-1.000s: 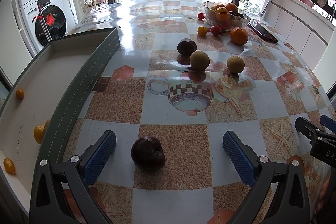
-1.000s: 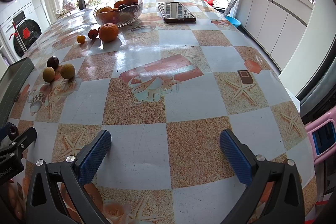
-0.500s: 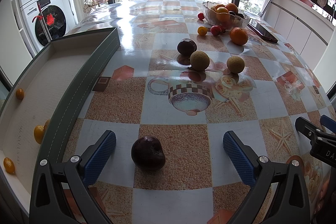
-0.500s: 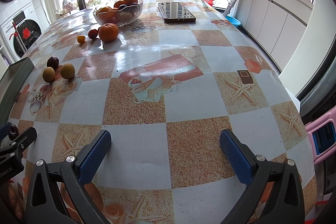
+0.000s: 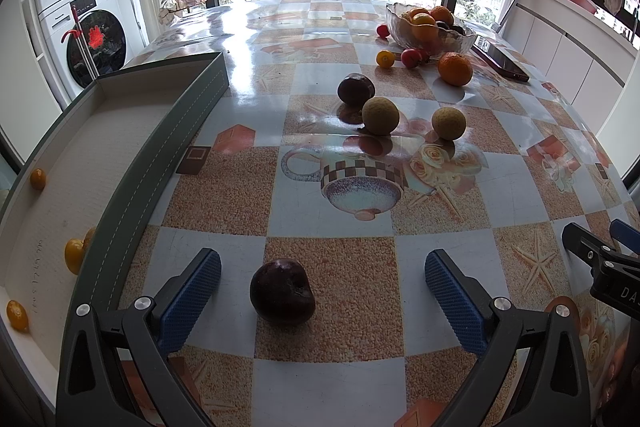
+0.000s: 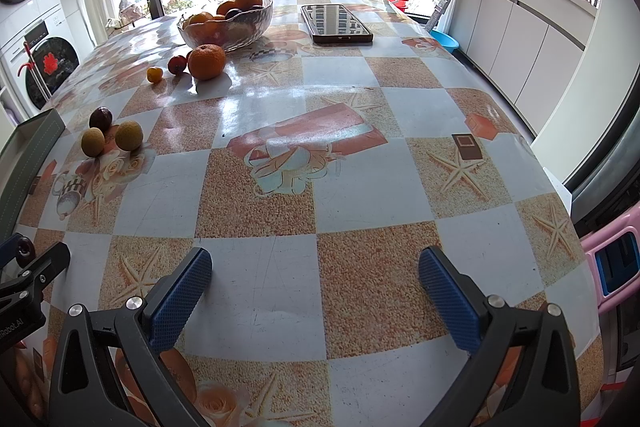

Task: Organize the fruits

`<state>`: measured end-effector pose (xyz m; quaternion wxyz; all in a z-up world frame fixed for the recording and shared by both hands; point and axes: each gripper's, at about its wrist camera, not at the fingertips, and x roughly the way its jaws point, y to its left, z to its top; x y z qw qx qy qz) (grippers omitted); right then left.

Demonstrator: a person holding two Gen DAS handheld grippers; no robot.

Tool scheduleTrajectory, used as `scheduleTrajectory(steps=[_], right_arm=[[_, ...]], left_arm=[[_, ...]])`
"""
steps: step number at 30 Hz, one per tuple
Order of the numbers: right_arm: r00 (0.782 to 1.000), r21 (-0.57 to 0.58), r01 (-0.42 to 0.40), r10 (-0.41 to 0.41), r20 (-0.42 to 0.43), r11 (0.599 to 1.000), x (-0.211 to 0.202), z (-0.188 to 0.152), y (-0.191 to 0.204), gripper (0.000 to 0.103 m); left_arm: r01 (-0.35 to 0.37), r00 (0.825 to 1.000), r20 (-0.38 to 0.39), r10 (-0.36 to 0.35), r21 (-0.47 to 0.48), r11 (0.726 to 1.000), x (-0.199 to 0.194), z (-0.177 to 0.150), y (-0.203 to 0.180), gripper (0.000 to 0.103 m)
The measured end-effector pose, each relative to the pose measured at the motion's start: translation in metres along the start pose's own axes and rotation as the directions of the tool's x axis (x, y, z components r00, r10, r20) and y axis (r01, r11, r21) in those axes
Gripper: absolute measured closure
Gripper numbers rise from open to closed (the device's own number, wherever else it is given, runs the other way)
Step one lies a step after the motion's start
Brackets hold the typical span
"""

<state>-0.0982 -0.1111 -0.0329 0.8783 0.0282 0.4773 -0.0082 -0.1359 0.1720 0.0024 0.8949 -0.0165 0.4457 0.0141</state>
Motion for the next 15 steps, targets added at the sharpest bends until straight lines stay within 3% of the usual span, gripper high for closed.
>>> scheduleTrajectory(steps=[15], right_arm=[[1.0, -0.001, 0.0, 0.0, -0.001, 1.0, 0.0006, -0.0003, 0.0003, 0.0]], left_arm=[[0.0, 1.0, 0.0, 0.0, 0.0, 1.0, 0.0002, 0.0002, 0.0001, 0.001]])
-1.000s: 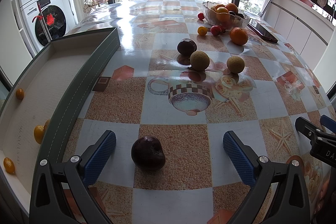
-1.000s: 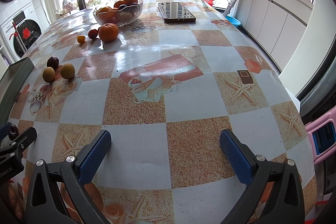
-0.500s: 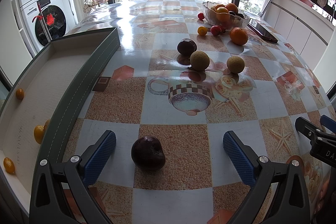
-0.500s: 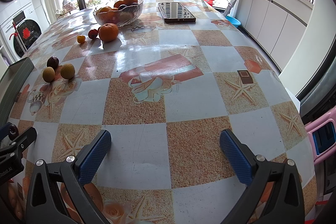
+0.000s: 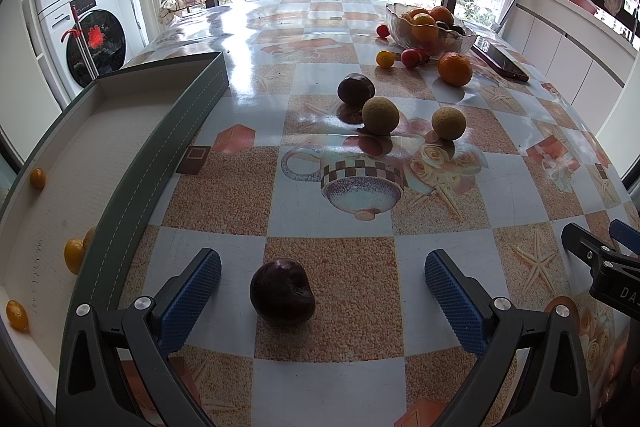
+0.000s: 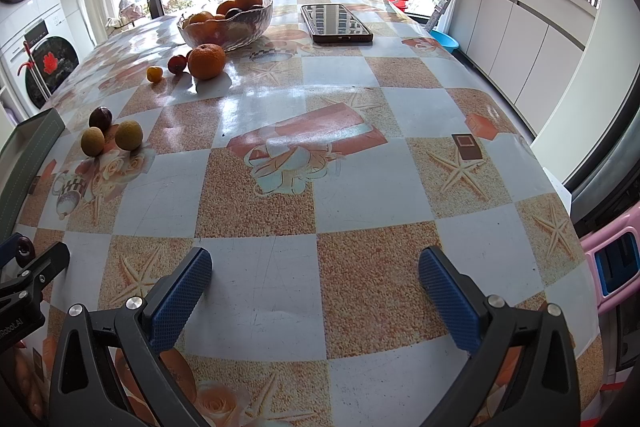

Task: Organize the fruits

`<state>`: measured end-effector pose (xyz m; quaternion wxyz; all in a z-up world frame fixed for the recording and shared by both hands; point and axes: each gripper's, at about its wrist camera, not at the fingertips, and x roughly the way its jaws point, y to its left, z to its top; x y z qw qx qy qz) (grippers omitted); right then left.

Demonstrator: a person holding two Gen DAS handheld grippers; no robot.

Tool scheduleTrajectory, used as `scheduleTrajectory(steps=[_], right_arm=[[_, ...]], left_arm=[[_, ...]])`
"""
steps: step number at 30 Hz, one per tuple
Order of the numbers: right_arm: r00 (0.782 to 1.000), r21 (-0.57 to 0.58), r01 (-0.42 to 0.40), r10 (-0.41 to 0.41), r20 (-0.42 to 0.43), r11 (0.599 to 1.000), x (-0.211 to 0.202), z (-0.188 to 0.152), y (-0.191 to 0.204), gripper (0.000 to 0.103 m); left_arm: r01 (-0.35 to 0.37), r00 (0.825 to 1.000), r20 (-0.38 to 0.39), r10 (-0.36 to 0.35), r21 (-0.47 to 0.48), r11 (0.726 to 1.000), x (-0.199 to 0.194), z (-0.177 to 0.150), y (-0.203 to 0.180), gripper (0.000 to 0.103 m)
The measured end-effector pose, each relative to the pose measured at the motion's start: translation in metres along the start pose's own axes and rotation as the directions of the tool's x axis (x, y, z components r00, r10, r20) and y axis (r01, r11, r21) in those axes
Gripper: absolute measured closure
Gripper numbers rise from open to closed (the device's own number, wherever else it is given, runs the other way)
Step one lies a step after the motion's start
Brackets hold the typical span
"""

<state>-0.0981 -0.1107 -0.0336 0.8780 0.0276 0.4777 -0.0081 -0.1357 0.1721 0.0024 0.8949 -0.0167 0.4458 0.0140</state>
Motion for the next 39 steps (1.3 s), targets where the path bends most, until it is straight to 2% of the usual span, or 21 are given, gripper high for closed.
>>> scheduleTrajectory(steps=[4, 7, 9, 12, 15, 18, 21, 23, 24, 25, 26, 27, 33, 39], right_arm=[[1.0, -0.002, 0.0, 0.0, -0.007, 1.0, -0.003, 0.0, 0.0, 0.0], [0.999, -0.006, -0.002, 0.002, -0.05, 1.0, -0.001, 0.006, 0.001, 0.0], [0.996, -0.032, -0.037, 0.034, -0.082, 0.999, -0.002, 0.009, 0.008, 0.0], [0.986, -0.116, -0.145, 0.134, -0.102, 0.983, 0.001, 0.018, 0.039, 0.0], [0.984, -0.178, -0.156, 0.138, -0.111, 0.972, 0.01, 0.031, 0.064, 0.003], [0.98, -0.19, -0.185, 0.166, -0.113, 0.964, 0.023, 0.051, 0.081, 0.004], [0.972, -0.21, -0.227, 0.209, -0.107, 0.951, 0.032, 0.07, 0.098, 0.016], [0.971, -0.231, -0.234, 0.217, -0.098, 0.944, 0.034, 0.076, 0.109, 0.033], [0.971, -0.244, -0.238, 0.221, -0.092, 0.94, 0.036, 0.08, 0.115, 0.037], [0.97, -0.255, -0.241, 0.226, -0.087, 0.936, 0.037, 0.082, 0.119, 0.048], [0.97, -0.263, -0.244, 0.23, -0.082, 0.933, 0.036, 0.082, 0.12, 0.065], [0.968, -0.267, -0.252, 0.24, -0.08, 0.93, 0.036, 0.083, 0.121, 0.074], [0.957, -0.205, -0.289, 0.28, -0.074, 0.935, 0.026, 0.074, 0.092, 0.076], [0.951, -0.102, -0.307, 0.3, -0.073, 0.946, 0.014, 0.056, 0.045, 0.076]], left_arm=[[0.002, 1.0, -0.001, -0.002, 0.002, 1.0, -0.002, 0.0, 0.001, 0.001], [0.006, 1.0, -0.002, -0.006, 0.006, 1.0, 0.0, 0.001, -0.001, 0.001], [0.01, 1.0, -0.002, -0.01, 0.008, 1.0, 0.0, 0.001, -0.001, 0.001], [0.011, 1.0, -0.002, -0.01, 0.007, 1.0, 0.001, 0.002, -0.002, 0.001], [0.014, 1.0, -0.001, -0.014, 0.003, 1.0, 0.001, 0.001, 0.0, 0.001], [0.015, 1.0, -0.002, -0.015, 0.008, 1.0, 0.0, 0.0, 0.0, 0.001], [0.015, 1.0, -0.002, -0.015, 0.007, 1.0, 0.0, 0.0, 0.0, 0.001], [0.015, 1.0, -0.002, -0.015, 0.006, 1.0, 0.0, 0.0, 0.0, 0.001], [0.015, 1.0, -0.002, -0.015, 0.006, 1.0, 0.0, 0.001, 0.0, 0.001], [0.015, 1.0, -0.002, -0.015, 0.006, 1.0, 0.0, 0.001, 0.0, 0.001], [0.014, 1.0, -0.003, -0.014, 0.006, 1.0, 0.0, 0.0, 0.0, 0.001], [0.015, 1.0, -0.002, -0.015, 0.007, 1.0, 0.0, 0.001, 0.0, 0.001], [0.006, 0.999, -0.047, -0.006, 0.004, 1.0, 0.007, 0.017, -0.003, 0.001], [0.028, 0.999, -0.025, -0.029, -0.04, 0.999, 0.018, 0.061, -0.015, 0.003]])
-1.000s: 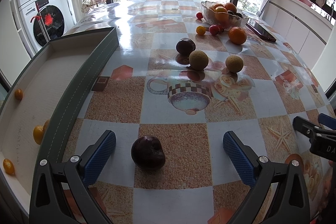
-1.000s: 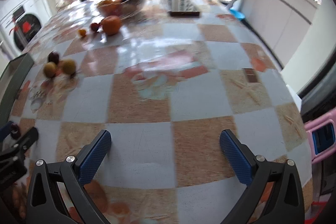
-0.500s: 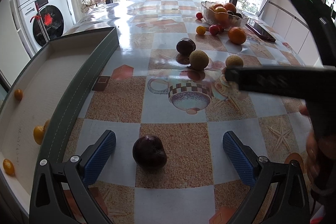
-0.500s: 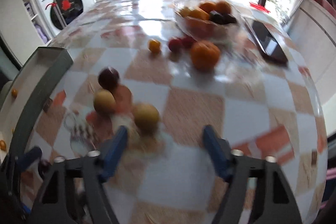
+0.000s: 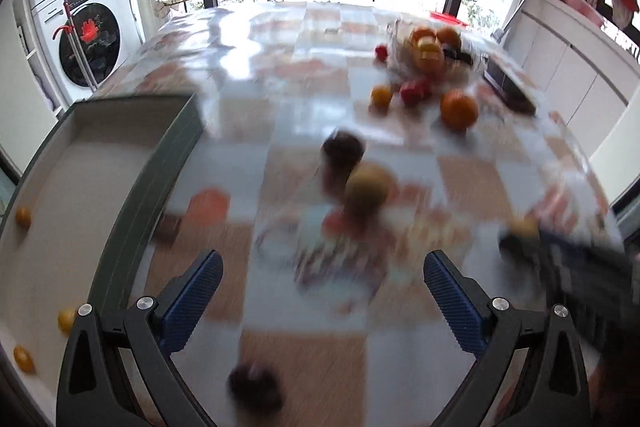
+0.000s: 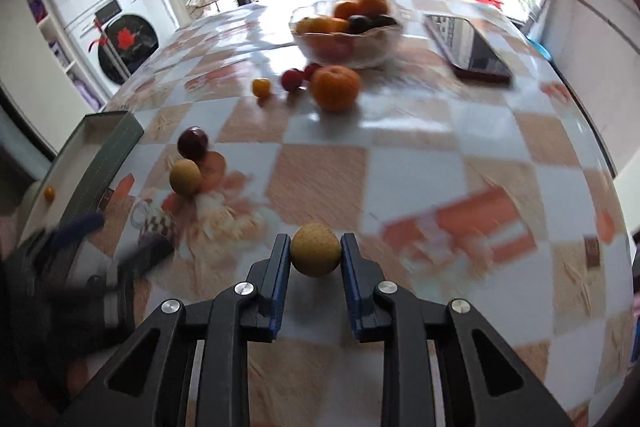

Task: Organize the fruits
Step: 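Grasp a yellow-green round fruit with the right gripper while the left grasps a yellow round fruit, then carry both fruits over the white tray and open the left gripper to drop its fruit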

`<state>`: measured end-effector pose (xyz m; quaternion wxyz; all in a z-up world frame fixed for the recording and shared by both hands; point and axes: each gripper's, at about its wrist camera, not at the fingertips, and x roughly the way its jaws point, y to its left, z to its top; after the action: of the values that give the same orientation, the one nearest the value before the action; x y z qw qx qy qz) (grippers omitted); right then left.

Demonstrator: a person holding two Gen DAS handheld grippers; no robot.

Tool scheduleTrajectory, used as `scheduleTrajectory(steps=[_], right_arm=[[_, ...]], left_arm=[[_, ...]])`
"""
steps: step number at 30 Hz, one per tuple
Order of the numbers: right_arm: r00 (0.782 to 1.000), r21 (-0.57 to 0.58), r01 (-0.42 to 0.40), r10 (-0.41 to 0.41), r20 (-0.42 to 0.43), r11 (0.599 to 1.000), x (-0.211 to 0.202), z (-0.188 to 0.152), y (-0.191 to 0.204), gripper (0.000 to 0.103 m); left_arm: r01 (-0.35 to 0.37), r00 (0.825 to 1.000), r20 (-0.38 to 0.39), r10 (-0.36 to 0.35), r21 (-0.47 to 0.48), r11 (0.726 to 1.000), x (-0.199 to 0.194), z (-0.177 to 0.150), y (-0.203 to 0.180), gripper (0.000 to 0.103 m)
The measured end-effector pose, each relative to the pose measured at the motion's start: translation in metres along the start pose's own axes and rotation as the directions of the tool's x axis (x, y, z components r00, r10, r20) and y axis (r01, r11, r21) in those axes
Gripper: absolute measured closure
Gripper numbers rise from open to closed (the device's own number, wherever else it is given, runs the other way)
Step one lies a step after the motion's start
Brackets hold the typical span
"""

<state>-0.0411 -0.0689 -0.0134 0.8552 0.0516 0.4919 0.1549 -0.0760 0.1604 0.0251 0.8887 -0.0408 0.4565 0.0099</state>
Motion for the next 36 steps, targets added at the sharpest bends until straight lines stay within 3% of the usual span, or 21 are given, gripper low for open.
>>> scheduleTrajectory(steps=[2, 6, 8, 9, 11, 12, 23, 26, 36], right_arm=[[1.0, 0.02, -0.002, 0.002, -0.001, 1.0, -0.004, -0.006, -0.006, 0.076], [1.0, 0.042, -0.001, 0.0, 0.003, 0.999, -0.012, -0.017, -0.015, 0.076], [1.0, 0.048, -0.003, 0.003, 0.004, 0.999, -0.018, -0.023, -0.019, 0.076], [1.0, 0.05, -0.004, 0.004, 0.005, 0.999, -0.019, -0.026, -0.019, 0.076], [1.0, 0.046, 0.003, -0.004, 0.01, 0.999, -0.023, -0.032, -0.02, 0.076], [1.0, 0.045, 0.007, -0.008, 0.012, 0.999, -0.024, -0.034, -0.02, 0.076], [1.0, 0.027, 0.01, -0.01, 0.002, 1.0, -0.033, -0.048, -0.005, 0.076], [1.0, 0.017, 0.001, -0.001, 0.0, 1.0, -0.036, -0.047, 0.005, 0.076], [0.998, -0.071, -0.064, 0.063, -0.022, 0.995, -0.037, -0.034, 0.073, 0.076]], left_arm=[[-0.009, 1.0, -0.018, 0.009, -0.001, 1.0, 0.011, 0.012, -0.007, 0.022], [-0.041, 0.997, -0.062, 0.04, -0.023, 0.999, 0.035, 0.025, -0.012, 0.024], [-0.066, 0.997, -0.046, 0.065, -0.013, 0.998, 0.037, 0.027, -0.015, 0.032], [-0.065, 0.997, -0.038, 0.065, -0.013, 0.998, 0.036, 0.028, -0.015, 0.038], [-0.053, 0.998, -0.024, 0.053, -0.006, 0.999, 0.034, 0.027, -0.016, 0.07], [-0.045, 0.999, -0.022, 0.046, 0.005, 0.999, 0.032, 0.027, -0.017, 0.076], [0.005, 0.999, -0.038, -0.003, 0.065, 0.998, -0.019, -0.029, 0.007, 0.076], [0.019, 1.0, -0.004, -0.019, 0.044, 0.999, -0.04, -0.031, 0.021, 0.076], [-0.085, 0.99, 0.112, 0.088, -0.028, 0.996, -0.082, -0.029, 0.09, 0.076]])
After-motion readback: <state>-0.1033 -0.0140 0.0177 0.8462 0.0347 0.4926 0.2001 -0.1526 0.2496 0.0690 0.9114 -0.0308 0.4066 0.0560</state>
